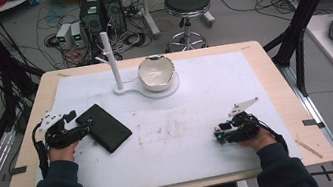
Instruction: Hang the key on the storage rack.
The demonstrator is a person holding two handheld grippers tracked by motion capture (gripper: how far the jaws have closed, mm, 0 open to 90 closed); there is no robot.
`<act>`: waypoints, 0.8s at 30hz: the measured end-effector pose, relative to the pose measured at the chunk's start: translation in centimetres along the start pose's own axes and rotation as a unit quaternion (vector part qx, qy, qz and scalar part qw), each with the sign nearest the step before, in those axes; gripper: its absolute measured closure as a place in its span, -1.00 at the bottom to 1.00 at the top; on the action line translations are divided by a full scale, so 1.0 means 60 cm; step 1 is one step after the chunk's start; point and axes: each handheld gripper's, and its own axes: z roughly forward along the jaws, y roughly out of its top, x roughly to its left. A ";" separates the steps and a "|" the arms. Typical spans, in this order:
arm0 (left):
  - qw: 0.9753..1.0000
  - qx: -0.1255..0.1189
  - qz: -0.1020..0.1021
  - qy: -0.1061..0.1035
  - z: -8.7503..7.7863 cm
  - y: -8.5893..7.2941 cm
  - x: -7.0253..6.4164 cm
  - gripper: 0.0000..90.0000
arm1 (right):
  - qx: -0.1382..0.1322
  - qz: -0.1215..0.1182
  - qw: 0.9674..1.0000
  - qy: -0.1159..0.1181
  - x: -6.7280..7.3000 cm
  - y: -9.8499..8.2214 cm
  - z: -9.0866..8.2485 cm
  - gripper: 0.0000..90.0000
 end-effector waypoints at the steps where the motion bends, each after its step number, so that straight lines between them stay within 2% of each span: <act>1: 1.000 0.000 0.000 0.000 0.000 0.000 0.000 -0.46 | -0.003 0.008 1.000 -0.003 -0.001 0.000 0.000 0.34; 2: 1.000 0.000 -0.001 0.001 0.000 0.000 0.000 -0.46 | -0.006 0.014 1.000 -0.002 -0.002 0.000 0.000 0.40; 3: 1.000 0.000 -0.001 0.000 0.001 0.000 0.001 -0.45 | -0.008 0.003 1.000 -0.002 0.000 0.002 0.002 0.45; 4: 1.000 0.000 -0.002 0.001 0.001 0.000 0.001 -0.45 | -0.008 0.003 1.000 -0.002 0.000 0.002 0.002 0.45; 6: 1.000 0.001 -0.002 0.002 0.001 -0.001 0.001 -0.45 | -0.007 -0.011 1.000 -0.011 0.005 0.008 0.005 0.46; 7: 1.000 0.001 -0.001 0.003 0.001 -0.001 0.002 -0.44 | -0.007 -0.027 0.999 -0.022 0.008 0.012 0.007 0.47; 10: 1.000 0.002 -0.001 0.003 0.002 -0.001 0.002 -0.44 | -0.010 -0.034 0.999 -0.033 0.009 0.014 0.006 0.48; 11: 1.000 0.002 -0.001 0.004 0.001 -0.001 0.002 -0.44 | -0.031 -0.049 0.997 -0.052 0.010 0.015 -0.002 0.75; 12: 1.000 0.002 -0.001 0.004 0.001 -0.001 0.002 -0.44 | -0.054 -0.062 0.995 -0.058 0.011 0.016 -0.009 0.86; 13: 1.000 0.002 0.000 0.005 0.001 -0.001 0.002 -0.44 | -0.054 -0.062 0.995 -0.058 0.011 0.016 -0.009 0.86; 14: 1.000 0.003 -0.001 0.004 0.002 -0.001 0.002 -0.44 | -0.058 -0.083 0.992 -0.074 0.015 0.019 -0.013 0.92; 15: 1.000 0.003 0.000 0.003 0.002 -0.001 0.002 -0.44 | -0.051 -0.097 0.990 -0.089 0.018 0.021 -0.013 0.93; 17: 1.000 0.003 0.001 0.004 0.001 -0.001 0.001 -0.44 | -0.049 -0.095 0.990 -0.089 0.019 0.021 -0.010 0.92; 18: 1.000 0.003 0.001 0.005 0.001 -0.001 0.001 -0.44 | -0.047 -0.089 0.991 -0.087 0.017 0.020 -0.010 0.84; 19: 1.000 0.003 0.001 0.004 0.001 -0.001 0.001 -0.44 | -0.048 -0.076 0.992 -0.086 0.014 0.020 -0.012 0.65; 20: 1.000 0.003 0.001 0.005 0.001 -0.001 0.002 -0.44 | -0.052 -0.056 0.993 -0.087 0.009 0.018 -0.019 0.57; 22: 1.000 0.004 0.001 0.005 0.001 -0.001 0.002 -0.44 | -0.052 -0.050 0.994 -0.086 0.006 0.016 -0.021 0.52; 24: 1.000 0.003 0.000 0.004 0.001 -0.001 0.002 -0.44 | -0.036 -0.033 0.996 -0.074 -0.003 0.009 -0.021 0.34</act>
